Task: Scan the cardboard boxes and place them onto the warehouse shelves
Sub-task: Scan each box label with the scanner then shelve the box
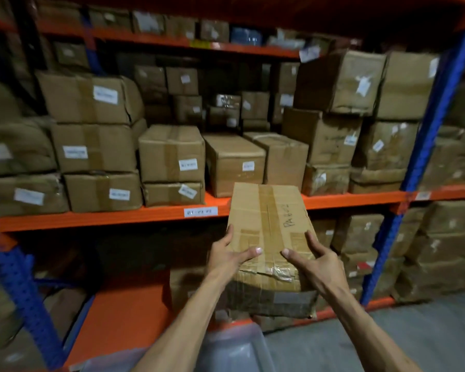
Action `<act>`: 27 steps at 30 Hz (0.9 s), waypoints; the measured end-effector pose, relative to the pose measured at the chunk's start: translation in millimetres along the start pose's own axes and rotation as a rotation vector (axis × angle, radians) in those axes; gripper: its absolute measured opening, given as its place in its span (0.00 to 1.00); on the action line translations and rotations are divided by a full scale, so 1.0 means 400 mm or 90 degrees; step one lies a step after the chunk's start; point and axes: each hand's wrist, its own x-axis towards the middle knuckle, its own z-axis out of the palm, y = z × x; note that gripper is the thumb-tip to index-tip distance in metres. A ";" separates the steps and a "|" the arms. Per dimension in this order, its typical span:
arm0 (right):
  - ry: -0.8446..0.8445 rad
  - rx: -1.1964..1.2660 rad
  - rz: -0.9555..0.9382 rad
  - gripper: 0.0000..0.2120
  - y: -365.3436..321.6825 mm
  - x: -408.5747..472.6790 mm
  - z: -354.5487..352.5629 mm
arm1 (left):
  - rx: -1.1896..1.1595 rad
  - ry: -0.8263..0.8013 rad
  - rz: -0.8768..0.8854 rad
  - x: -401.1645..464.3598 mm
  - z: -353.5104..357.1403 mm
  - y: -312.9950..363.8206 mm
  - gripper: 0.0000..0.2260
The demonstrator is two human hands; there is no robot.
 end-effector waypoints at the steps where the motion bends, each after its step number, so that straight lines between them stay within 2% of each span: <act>1: 0.003 0.007 -0.018 0.47 -0.038 0.009 -0.006 | 0.002 0.005 0.017 0.008 -0.016 0.039 0.36; 5: 0.007 0.062 -0.093 0.50 -0.201 0.073 -0.012 | -0.003 0.034 0.077 0.071 -0.094 0.186 0.51; 7: 0.006 0.082 -0.138 0.51 -0.291 0.118 -0.003 | -0.001 0.050 0.107 0.113 -0.141 0.262 0.54; 15: 0.007 0.148 -0.278 0.47 -0.611 0.352 0.129 | 0.075 0.142 0.254 0.337 -0.360 0.502 0.43; 19: 0.012 0.160 -0.299 0.47 -0.730 0.481 0.238 | 0.101 0.167 0.276 0.483 -0.476 0.558 0.40; 27: 0.015 0.197 -0.319 0.45 -0.877 0.719 0.451 | 0.074 0.075 0.334 0.713 -0.667 0.568 0.20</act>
